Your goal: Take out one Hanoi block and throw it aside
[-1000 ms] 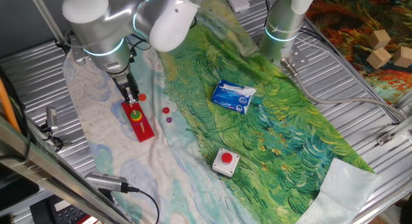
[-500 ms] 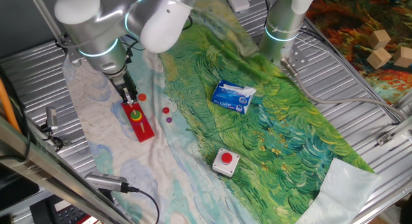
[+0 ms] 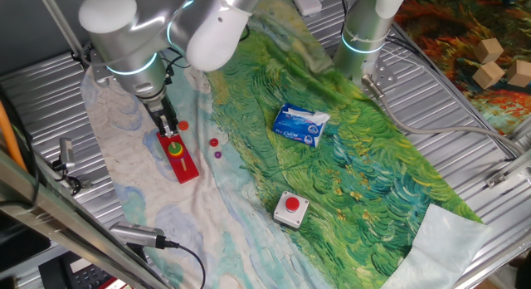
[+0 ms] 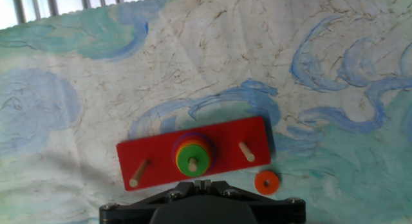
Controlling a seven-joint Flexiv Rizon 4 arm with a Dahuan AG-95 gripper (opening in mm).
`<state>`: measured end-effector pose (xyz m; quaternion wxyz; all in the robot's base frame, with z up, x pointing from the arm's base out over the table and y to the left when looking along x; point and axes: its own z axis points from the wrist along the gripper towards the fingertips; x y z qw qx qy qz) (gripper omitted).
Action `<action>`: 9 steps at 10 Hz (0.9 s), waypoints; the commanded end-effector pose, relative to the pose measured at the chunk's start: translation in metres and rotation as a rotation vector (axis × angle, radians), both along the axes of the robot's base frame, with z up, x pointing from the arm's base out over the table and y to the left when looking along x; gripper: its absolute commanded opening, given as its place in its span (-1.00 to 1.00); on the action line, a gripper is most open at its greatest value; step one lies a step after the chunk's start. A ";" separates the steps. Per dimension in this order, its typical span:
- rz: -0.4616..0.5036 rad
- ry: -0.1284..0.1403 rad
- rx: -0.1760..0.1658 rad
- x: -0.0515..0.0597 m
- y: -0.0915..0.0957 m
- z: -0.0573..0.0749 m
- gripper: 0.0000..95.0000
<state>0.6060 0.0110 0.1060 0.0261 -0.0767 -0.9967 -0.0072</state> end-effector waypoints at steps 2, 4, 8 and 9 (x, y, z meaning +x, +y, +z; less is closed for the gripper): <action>-0.003 -0.001 -0.002 -0.002 0.000 -0.004 -1.00; -0.010 -0.017 0.003 -0.001 0.000 -0.011 -1.00; -0.022 -0.037 0.004 0.001 0.003 -0.018 -1.00; -0.023 -0.040 0.005 0.001 0.005 -0.019 -1.00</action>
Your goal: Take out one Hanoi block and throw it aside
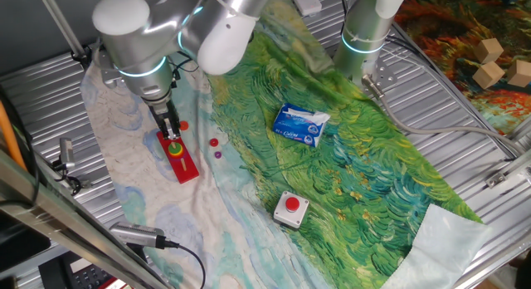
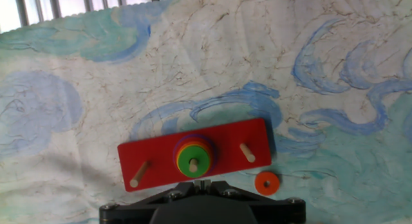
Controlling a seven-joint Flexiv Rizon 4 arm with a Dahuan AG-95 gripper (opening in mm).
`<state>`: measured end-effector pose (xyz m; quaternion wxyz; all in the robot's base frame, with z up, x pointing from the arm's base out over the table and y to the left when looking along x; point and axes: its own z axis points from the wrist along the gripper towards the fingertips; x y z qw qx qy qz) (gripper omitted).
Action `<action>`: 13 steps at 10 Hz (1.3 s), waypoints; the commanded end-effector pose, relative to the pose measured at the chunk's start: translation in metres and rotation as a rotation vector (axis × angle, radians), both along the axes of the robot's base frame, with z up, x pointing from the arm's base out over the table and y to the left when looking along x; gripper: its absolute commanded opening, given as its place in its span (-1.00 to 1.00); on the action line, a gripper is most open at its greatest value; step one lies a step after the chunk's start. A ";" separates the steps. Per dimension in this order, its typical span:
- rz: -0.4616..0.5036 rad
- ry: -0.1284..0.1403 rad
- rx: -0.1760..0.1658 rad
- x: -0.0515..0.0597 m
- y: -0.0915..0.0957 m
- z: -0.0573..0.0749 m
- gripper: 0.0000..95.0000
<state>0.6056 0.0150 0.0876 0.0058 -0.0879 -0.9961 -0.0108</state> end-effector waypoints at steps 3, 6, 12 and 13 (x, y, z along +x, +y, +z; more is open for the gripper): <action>-0.012 0.004 -0.003 0.006 0.007 0.000 -1.00; 0.003 0.002 -0.011 0.006 0.007 -0.001 -1.00; 0.036 -0.007 -0.039 0.006 0.007 -0.001 -0.20; 0.035 -0.007 -0.041 0.006 0.007 -0.002 -0.20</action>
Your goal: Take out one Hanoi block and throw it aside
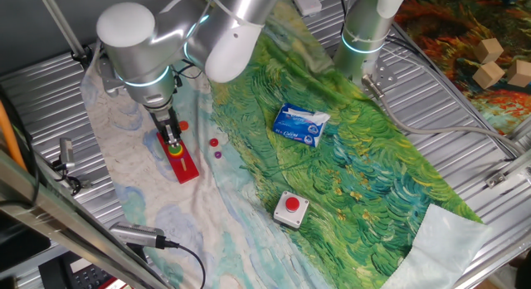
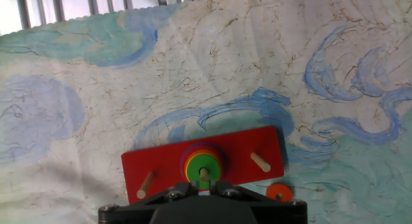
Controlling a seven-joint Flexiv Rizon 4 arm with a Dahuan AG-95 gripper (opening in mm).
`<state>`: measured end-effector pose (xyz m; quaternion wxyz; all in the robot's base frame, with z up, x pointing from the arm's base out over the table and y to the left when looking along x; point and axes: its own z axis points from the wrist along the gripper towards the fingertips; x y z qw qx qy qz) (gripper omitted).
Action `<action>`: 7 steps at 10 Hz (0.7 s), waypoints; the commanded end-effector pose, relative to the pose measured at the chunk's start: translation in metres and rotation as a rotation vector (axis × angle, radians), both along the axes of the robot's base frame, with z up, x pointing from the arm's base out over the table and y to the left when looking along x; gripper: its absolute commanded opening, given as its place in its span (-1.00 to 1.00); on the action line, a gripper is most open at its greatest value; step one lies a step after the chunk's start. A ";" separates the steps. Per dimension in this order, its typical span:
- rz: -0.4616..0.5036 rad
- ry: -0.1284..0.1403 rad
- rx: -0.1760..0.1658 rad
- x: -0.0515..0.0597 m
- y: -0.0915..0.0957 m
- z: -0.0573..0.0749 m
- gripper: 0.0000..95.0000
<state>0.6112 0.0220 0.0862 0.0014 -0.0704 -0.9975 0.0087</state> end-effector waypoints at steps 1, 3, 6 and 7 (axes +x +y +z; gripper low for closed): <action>-0.002 -0.002 -0.003 0.000 0.000 -0.002 -0.20; -0.006 -0.007 -0.002 0.000 -0.001 -0.007 -0.20; -0.009 -0.014 -0.001 0.000 -0.002 -0.013 -0.20; -0.010 -0.016 -0.002 0.000 -0.002 -0.015 -0.20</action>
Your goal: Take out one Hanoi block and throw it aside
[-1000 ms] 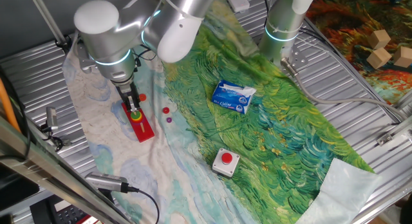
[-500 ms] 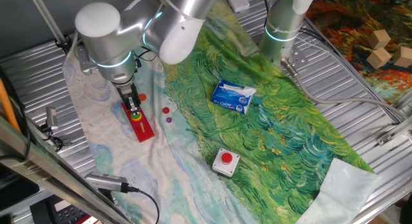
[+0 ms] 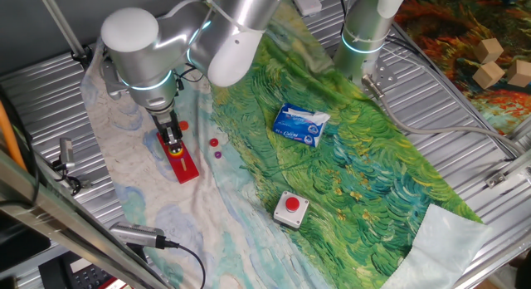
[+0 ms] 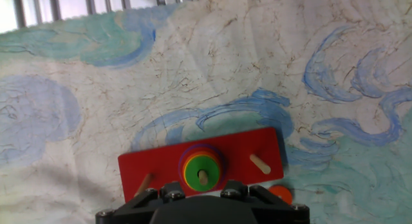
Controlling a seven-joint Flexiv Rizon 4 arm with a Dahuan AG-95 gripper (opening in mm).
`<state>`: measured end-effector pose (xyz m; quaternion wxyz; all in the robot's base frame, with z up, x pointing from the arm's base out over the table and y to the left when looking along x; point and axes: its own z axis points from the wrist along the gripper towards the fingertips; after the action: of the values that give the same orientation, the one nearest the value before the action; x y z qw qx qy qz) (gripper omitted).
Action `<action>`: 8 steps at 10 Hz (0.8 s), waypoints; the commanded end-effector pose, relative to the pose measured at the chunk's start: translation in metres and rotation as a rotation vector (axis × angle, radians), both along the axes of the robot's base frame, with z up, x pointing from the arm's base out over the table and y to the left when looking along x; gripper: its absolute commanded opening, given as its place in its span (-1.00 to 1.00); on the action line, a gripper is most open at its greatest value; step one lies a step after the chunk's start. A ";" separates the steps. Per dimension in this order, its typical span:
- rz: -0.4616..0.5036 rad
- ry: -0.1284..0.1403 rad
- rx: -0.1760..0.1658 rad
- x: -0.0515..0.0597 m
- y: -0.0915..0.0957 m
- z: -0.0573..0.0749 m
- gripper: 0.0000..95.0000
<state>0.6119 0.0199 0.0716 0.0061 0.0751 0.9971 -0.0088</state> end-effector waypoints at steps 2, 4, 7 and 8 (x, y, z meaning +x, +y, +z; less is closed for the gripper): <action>-0.001 -0.005 0.000 0.000 -0.001 -0.004 -0.20; -0.001 -0.011 0.001 0.000 -0.001 -0.008 -0.20; -0.006 -0.014 0.002 0.000 -0.001 -0.011 -0.20; -0.006 -0.018 0.003 -0.001 -0.001 -0.013 -0.20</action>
<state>0.6117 0.0191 0.0575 0.0154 0.0783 0.9968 -0.0065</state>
